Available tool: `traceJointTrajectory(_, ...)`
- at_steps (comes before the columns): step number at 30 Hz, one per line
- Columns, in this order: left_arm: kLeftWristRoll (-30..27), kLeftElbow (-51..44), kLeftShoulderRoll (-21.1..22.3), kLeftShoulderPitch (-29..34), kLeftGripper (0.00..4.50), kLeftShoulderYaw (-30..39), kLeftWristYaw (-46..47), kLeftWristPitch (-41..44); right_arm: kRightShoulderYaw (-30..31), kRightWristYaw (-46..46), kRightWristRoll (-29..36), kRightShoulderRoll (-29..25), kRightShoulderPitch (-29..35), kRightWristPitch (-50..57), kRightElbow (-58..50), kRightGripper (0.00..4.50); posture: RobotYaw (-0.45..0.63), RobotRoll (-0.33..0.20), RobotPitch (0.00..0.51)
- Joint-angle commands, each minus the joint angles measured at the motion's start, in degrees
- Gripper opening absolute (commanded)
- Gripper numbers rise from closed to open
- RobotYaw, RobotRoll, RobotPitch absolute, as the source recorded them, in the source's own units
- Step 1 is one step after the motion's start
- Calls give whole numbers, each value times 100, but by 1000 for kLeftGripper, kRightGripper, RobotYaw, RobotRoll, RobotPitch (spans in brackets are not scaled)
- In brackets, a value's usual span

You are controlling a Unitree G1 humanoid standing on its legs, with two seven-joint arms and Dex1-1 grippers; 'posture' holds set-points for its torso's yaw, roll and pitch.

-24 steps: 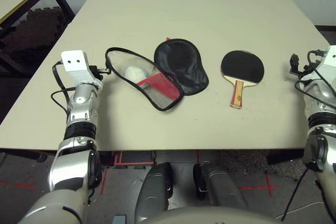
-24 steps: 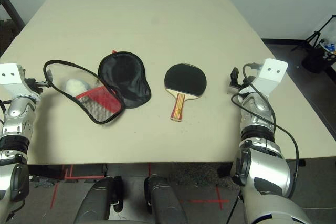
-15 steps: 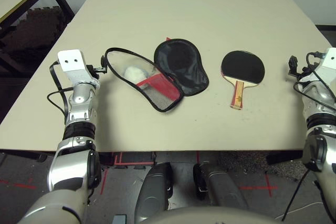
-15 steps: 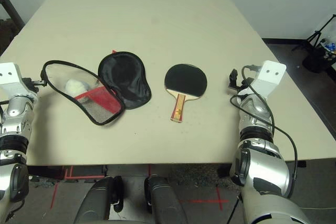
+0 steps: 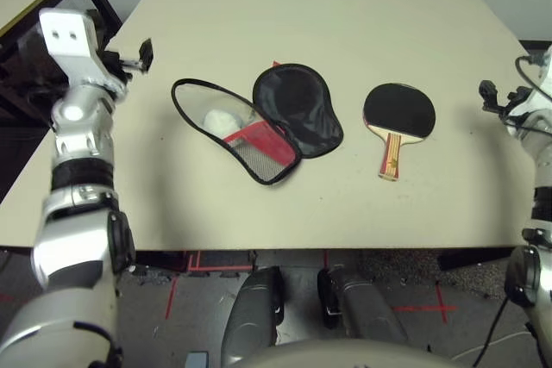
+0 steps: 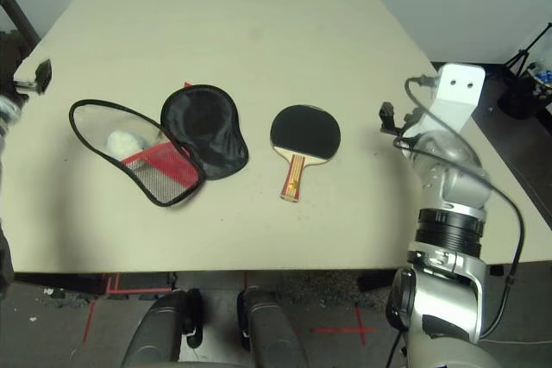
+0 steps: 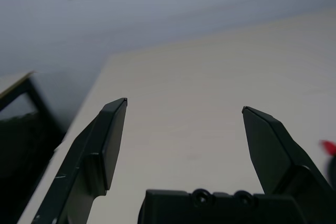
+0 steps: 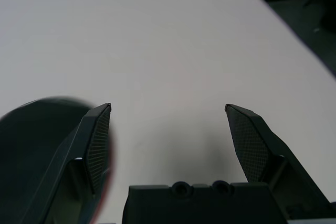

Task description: Store the ping-pong paddle in its case and zip it.

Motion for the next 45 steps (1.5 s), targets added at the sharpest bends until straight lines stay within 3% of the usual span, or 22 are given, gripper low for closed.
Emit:
traceJointTrajectory(1,281,458,-159,-352,4500,-479,-847,207,93,-21,226,385,-127,1710,-925,4477,-229,0,115)
traceJointTrajectory(4,348,587,-633,-697,4500,-840,-1560,279,426,40,339,620,-98,2283,-1275,4477,-249,0,109)
traceJointTrajectory(9,379,676,-1200,-906,4500,-1063,-2139,153,576,-253,393,995,-143,2313,-1009,4477,-266,0,102)
traceJointTrajectory(18,432,299,-1864,-870,4500,-1474,-3052,348,907,-884,932,1176,-536,2313,-50,4477,-251,0,116)
traceJointTrajectory(28,307,-282,-2062,-642,4500,-1498,-3089,717,1568,-1334,1813,699,-767,2313,965,4477,-235,0,122)
traceJointTrajectory(45,235,-517,-2165,-512,4500,-1503,-2825,913,1753,-2108,2777,520,-1061,2313,2215,4477,-240,0,138)
